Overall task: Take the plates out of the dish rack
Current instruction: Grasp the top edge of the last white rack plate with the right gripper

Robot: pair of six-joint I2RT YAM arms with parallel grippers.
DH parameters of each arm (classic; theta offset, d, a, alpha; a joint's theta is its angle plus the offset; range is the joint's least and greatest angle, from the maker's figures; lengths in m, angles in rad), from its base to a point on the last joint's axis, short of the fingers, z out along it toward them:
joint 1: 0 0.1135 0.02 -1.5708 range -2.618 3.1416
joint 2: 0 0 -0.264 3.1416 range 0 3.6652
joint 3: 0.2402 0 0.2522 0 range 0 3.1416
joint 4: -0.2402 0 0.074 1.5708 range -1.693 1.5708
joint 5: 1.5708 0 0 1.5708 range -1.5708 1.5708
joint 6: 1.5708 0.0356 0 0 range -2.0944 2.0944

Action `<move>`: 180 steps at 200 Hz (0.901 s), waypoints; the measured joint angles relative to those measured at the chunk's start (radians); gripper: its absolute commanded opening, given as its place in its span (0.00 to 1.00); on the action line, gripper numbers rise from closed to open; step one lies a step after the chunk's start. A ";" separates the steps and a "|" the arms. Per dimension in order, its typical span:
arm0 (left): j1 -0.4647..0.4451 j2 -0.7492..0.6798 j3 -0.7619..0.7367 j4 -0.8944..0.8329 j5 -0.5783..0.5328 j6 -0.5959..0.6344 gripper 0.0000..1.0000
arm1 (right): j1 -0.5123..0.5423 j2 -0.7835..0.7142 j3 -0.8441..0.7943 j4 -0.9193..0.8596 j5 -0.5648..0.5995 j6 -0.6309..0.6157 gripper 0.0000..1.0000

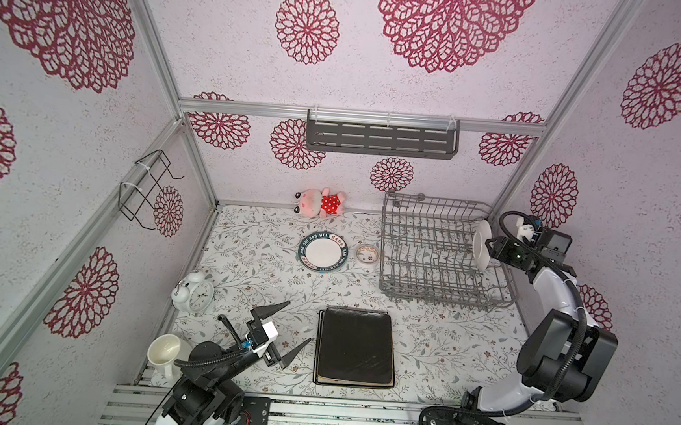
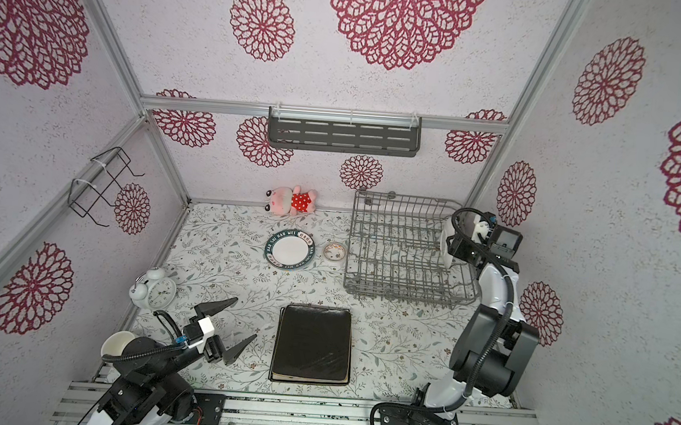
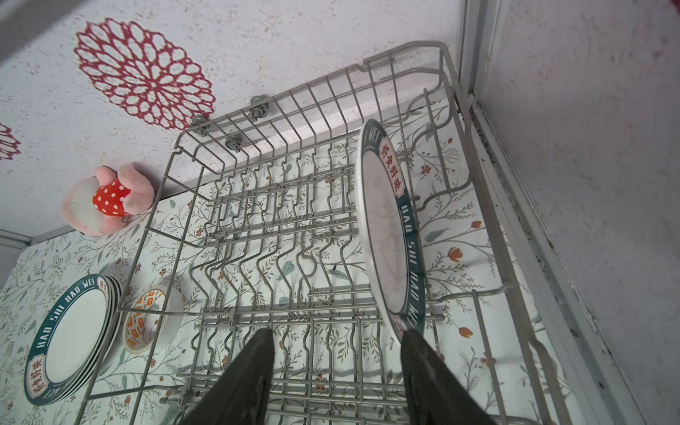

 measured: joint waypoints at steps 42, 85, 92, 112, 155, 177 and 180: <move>0.003 0.000 0.000 0.000 0.000 0.000 0.97 | -0.001 0.044 0.000 0.000 0.000 -0.008 0.52; 0.005 0.000 0.000 0.000 0.000 0.000 0.97 | -0.002 0.082 0.001 0.000 0.000 -0.025 0.47; 0.005 0.000 0.000 0.000 0.000 0.000 0.97 | -0.002 0.090 0.001 0.000 0.000 -0.026 0.46; 0.005 0.000 0.000 0.000 0.000 0.000 0.97 | -0.003 0.110 0.001 0.000 0.000 -0.033 0.43; 0.006 -0.001 -0.002 0.000 0.000 0.000 0.97 | -0.005 0.135 0.008 0.000 -0.003 -0.060 0.33; 0.008 -0.004 -0.002 0.000 0.000 0.000 0.97 | -0.008 0.147 0.017 0.002 -0.007 -0.077 0.30; 0.009 -0.004 -0.002 0.000 -0.001 0.000 0.97 | -0.008 0.148 0.018 0.002 -0.008 -0.080 0.29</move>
